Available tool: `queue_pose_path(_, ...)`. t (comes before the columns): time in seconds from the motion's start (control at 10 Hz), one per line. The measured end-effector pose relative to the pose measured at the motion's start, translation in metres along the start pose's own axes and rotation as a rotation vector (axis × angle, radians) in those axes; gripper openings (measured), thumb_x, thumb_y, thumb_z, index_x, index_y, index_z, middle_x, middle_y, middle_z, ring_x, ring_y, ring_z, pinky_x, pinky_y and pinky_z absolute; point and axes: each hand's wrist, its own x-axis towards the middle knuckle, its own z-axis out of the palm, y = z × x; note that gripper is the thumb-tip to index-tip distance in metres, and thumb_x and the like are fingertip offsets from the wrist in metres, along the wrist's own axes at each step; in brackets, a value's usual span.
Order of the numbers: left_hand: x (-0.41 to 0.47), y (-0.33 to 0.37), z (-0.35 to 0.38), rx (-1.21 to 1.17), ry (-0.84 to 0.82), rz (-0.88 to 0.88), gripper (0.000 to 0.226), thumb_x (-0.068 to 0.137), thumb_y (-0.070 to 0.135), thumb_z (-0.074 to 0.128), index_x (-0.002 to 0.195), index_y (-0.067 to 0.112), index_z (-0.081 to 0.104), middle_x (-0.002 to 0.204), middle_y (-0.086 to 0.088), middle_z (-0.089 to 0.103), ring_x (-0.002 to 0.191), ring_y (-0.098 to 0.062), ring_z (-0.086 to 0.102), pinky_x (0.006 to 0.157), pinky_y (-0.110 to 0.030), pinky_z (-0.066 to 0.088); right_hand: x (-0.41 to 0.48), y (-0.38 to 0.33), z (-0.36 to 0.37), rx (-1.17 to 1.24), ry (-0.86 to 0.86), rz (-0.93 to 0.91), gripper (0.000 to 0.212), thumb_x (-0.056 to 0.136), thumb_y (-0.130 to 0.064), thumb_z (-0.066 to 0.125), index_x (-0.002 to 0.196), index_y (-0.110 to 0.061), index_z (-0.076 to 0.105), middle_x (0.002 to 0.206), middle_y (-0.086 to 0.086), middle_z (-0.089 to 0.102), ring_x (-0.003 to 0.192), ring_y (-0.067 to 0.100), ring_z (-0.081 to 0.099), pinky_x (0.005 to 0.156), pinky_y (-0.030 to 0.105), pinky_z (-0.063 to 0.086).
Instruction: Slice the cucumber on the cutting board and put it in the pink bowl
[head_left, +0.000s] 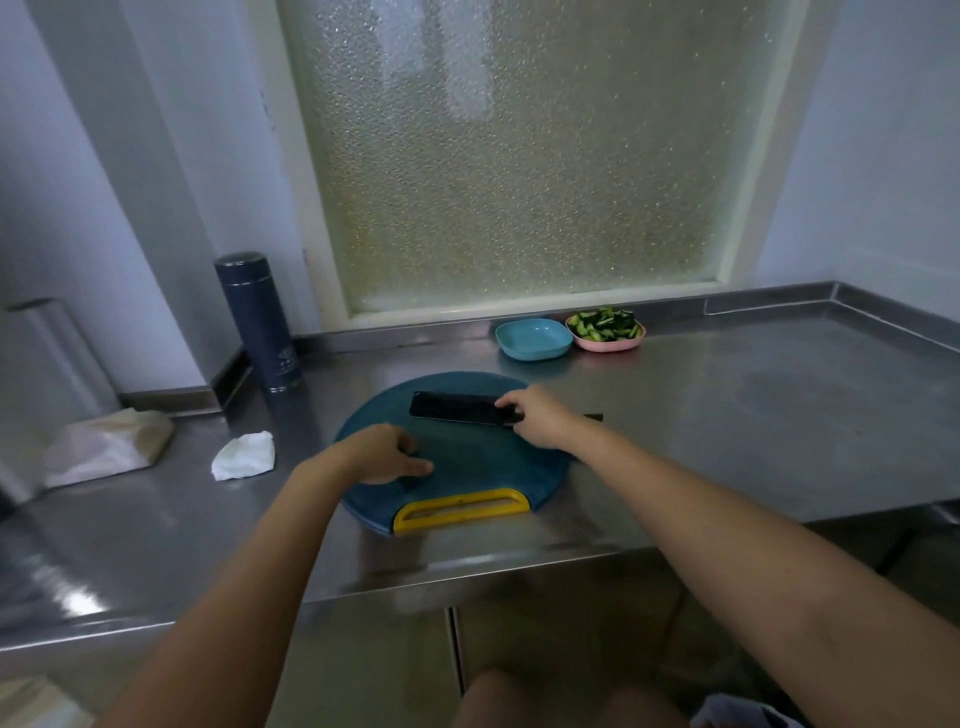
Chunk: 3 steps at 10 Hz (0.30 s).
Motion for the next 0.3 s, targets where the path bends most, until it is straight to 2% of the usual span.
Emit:
queue_pose_path(0.1, 0.002, -0.001, -0.001, -0.006, -0.003, 0.017, 0.038, 0.087, 0.048, 0.056, 0.107, 0.017, 0.061, 0.103, -0.001, 0.059, 0.093, -0.018, 0.053, 0.080, -0.029, 0.038, 0.001, 0.003, -0.001, -0.060, 0.027, 0.007, 0.040, 0.092, 0.000, 0.051, 0.127, -0.015, 0.059, 0.135, 0.009, 0.049, 0.121, 0.025, 0.050, 0.099, 0.030, 0.039)
queue_pose_path(0.2, -0.001, 0.001, -0.008, 0.008, -0.023, 0.010, 0.039, 0.086, 0.048, 0.057, 0.108, 0.016, 0.063, 0.104, -0.001, 0.060, 0.092, -0.018, 0.053, 0.082, -0.029, 0.039, 0.000, 0.000, -0.007, -0.040, 0.012, 0.019, 0.036, 0.090, -0.003, 0.056, 0.124, -0.014, 0.062, 0.132, 0.007, 0.055, 0.117, 0.022, 0.053, 0.097, 0.029, 0.043)
queue_pose_path(0.3, -0.007, 0.009, -0.031, -0.051, 0.092, 0.048, 0.041, 0.085, 0.045, 0.061, 0.112, 0.015, 0.064, 0.113, -0.004, 0.063, 0.095, -0.018, 0.056, 0.086, -0.030, 0.042, 0.003, -0.011, -0.027, -0.021, 0.071, 0.007, 0.033, 0.090, -0.008, 0.059, 0.122, -0.012, 0.064, 0.129, 0.007, 0.059, 0.117, 0.021, 0.054, 0.096, 0.026, 0.041)
